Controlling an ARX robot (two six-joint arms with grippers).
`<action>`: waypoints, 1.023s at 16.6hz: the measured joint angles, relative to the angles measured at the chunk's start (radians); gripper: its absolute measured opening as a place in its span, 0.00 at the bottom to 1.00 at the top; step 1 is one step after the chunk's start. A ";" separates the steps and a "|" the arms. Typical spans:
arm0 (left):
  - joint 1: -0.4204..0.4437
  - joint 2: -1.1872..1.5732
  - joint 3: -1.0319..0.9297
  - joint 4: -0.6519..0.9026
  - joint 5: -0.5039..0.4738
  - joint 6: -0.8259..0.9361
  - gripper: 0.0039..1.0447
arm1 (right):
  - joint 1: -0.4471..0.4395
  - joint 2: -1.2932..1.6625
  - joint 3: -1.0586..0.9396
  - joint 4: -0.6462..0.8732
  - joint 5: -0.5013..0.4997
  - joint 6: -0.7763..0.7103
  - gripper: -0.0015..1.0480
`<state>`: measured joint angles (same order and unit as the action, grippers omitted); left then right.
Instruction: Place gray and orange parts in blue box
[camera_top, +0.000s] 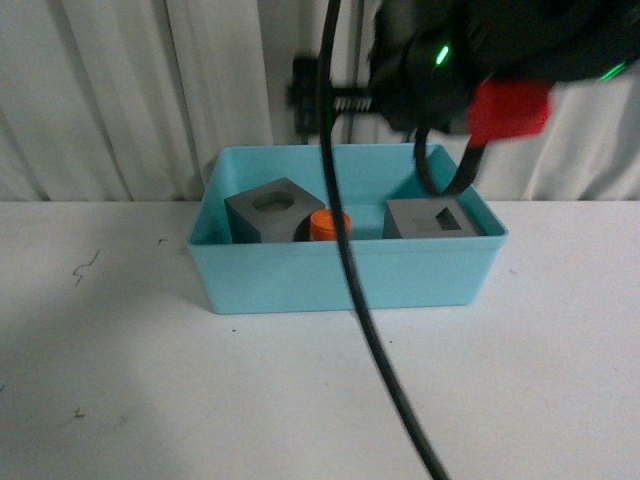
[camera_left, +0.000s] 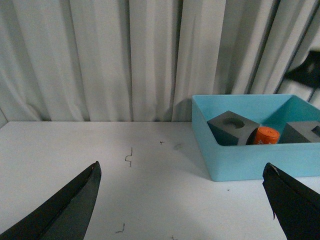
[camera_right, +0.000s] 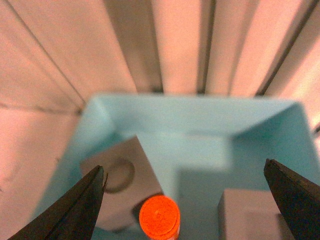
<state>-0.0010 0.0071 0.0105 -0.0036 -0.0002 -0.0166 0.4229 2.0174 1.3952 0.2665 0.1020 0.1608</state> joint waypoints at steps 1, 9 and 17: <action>0.000 0.000 0.000 0.000 0.000 0.000 0.94 | -0.019 -0.133 -0.074 0.032 -0.007 -0.008 0.94; 0.000 0.000 0.000 0.000 0.000 0.000 0.94 | 0.045 -1.408 -0.971 -0.618 0.270 0.089 0.94; 0.000 0.000 0.000 0.000 0.000 0.000 0.94 | -0.079 -1.741 -1.283 -0.101 0.254 -0.106 0.48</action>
<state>-0.0010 0.0071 0.0105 -0.0036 0.0002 -0.0170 0.3439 0.2764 0.1127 0.1654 0.3557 0.0551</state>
